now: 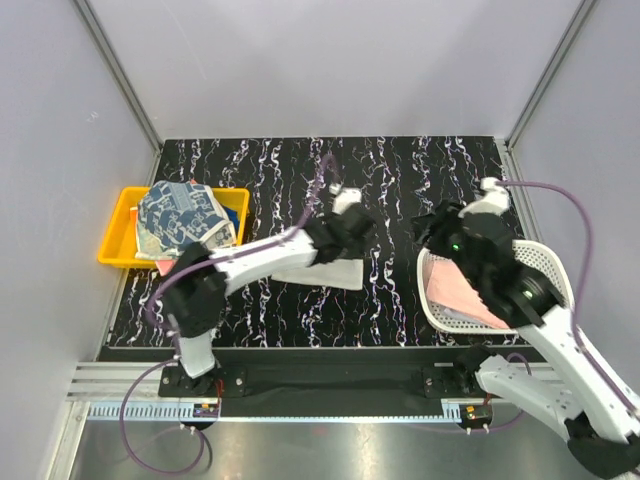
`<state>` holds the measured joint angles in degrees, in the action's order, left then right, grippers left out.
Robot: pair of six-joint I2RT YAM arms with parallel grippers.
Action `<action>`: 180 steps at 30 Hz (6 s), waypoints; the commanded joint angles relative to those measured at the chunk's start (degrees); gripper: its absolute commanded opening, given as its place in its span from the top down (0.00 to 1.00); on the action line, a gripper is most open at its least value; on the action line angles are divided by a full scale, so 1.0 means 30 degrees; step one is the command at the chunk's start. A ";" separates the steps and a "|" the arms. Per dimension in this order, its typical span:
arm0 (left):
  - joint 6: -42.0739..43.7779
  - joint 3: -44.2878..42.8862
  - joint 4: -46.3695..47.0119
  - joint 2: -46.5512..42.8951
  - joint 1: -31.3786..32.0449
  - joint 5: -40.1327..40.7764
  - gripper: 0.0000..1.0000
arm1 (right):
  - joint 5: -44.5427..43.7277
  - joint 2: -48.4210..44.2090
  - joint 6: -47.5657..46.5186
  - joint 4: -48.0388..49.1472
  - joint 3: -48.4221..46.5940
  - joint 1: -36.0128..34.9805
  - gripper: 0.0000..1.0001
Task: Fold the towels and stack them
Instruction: Neatly place the folded towel into the bin, then grab crumpled towel
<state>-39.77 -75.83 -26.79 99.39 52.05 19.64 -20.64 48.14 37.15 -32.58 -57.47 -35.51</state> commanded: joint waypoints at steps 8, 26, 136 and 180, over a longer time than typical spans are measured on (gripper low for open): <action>-0.7127 -0.9377 -0.9315 0.9519 0.2687 0.7219 0.43 | -0.1382 -0.3007 -0.1453 -0.3731 -0.2933 0.0029 0.43; -0.7780 -0.6426 -0.6637 1.0171 0.2220 0.5880 0.50 | -0.0238 -0.3741 -0.1834 -0.3642 -0.2228 0.0000 0.43; -0.3826 -0.5728 1.0660 0.4201 0.2749 -0.9334 0.37 | -0.0093 -0.4154 -0.2304 -0.4874 -0.5628 0.0029 0.41; -0.2624 0.3422 -0.3876 -0.4069 -1.5417 0.5819 0.92 | 0.4772 0.4227 -0.1982 0.1807 -0.0120 0.0000 0.39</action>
<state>-48.73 -63.29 -41.08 87.37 6.46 37.23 -6.33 62.00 31.31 -29.50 -57.93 -35.48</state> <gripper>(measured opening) 0.109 0.609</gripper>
